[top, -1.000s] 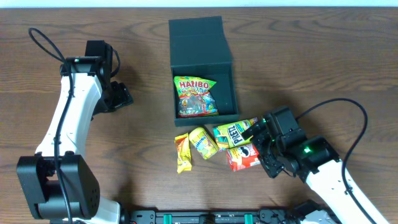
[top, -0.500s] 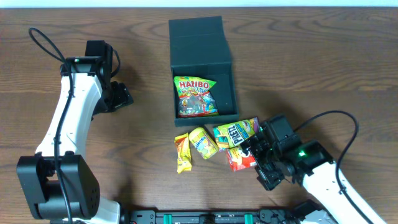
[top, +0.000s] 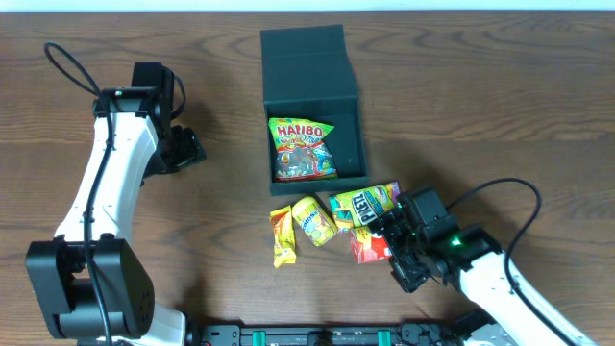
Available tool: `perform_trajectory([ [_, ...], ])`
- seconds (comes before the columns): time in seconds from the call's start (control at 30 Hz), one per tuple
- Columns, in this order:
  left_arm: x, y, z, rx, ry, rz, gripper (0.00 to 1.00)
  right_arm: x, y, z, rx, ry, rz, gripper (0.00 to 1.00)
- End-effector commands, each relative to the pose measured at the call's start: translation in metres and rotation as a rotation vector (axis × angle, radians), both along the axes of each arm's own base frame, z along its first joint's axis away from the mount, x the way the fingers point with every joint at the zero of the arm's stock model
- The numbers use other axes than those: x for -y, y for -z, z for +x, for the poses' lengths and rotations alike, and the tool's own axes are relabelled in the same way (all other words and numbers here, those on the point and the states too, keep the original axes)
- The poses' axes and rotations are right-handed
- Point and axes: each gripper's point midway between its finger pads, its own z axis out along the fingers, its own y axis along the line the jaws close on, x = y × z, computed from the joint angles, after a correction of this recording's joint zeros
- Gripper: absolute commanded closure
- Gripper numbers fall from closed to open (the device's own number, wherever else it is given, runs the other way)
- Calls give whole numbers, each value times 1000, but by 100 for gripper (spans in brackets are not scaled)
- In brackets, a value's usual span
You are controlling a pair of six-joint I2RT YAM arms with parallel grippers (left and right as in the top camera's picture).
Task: Pack container
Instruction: 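Reach the right gripper to the red Pringles can and grasp it, then lift the Pringles can and carry it into the box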
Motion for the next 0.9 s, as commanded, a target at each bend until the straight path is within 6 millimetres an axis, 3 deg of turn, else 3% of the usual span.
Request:
perform_trajectory([
  [0.0,-1,2,-2,-10,-7,-1,5,8,17,-4,-42,25,-51,2],
  [0.4,-1,2,-2,-10,-7,-1,5,-3,24,-4,-61,29,-45,4],
  [0.5,-1,2,-2,-10,-7,-1,5,-7,24,-4,-57,34,-38,9],
  [0.73,-1,2,-2,-10,-7,-1,5,-7,25,-3,-31,3,-70,34],
  [0.87,-1,2,-2,-11,-7,-1,5,-8,25,-4,-19,-31,-79,37],
])
